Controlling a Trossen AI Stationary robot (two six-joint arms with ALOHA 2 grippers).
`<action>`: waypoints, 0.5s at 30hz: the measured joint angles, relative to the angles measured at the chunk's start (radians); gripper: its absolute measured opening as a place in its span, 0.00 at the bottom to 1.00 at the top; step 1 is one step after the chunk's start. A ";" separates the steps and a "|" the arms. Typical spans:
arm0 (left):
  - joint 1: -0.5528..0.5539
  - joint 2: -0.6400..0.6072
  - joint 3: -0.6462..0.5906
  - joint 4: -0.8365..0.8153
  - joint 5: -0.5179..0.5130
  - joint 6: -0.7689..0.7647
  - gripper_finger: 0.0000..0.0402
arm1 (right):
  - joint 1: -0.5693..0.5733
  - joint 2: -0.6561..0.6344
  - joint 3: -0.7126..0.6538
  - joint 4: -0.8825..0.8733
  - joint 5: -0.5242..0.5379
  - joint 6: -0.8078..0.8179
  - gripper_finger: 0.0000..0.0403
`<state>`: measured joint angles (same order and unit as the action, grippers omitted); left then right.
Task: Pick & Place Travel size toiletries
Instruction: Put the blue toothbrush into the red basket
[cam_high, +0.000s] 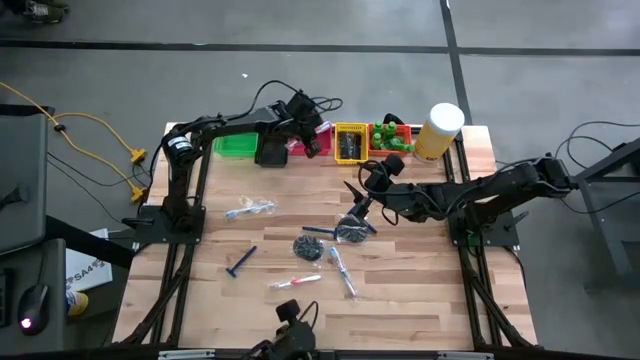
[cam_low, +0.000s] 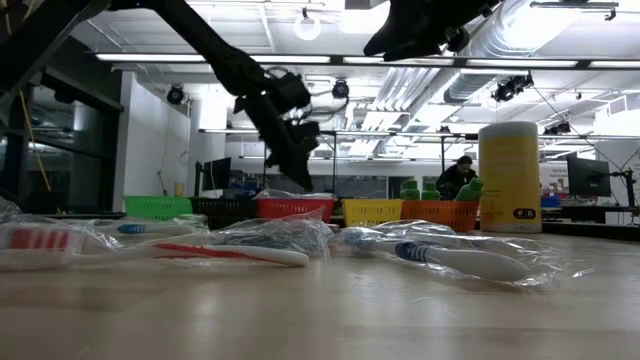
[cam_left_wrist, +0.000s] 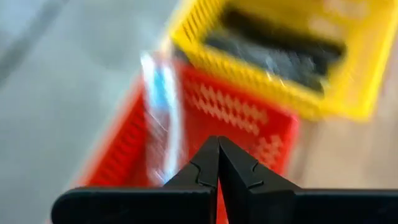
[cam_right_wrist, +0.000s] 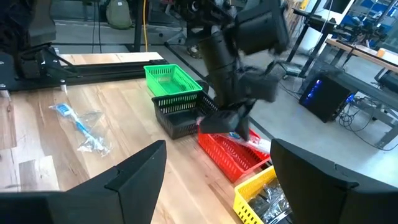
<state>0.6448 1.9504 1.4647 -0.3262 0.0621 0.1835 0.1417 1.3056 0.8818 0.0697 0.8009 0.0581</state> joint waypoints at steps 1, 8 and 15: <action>0.000 -0.003 0.008 0.023 -0.040 0.010 0.00 | 0.000 0.000 0.000 -0.002 0.000 0.000 0.70; -0.003 -0.004 0.027 0.095 -0.091 0.037 0.00 | 0.000 0.000 0.000 -0.009 0.000 -0.001 0.70; 0.010 0.017 0.027 0.141 -0.099 0.028 0.00 | 0.000 0.009 0.000 -0.013 0.000 -0.001 0.70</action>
<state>0.6548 1.9670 1.4914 -0.1848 -0.0367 0.2114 0.1417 1.3148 0.8814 0.0563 0.8009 0.0567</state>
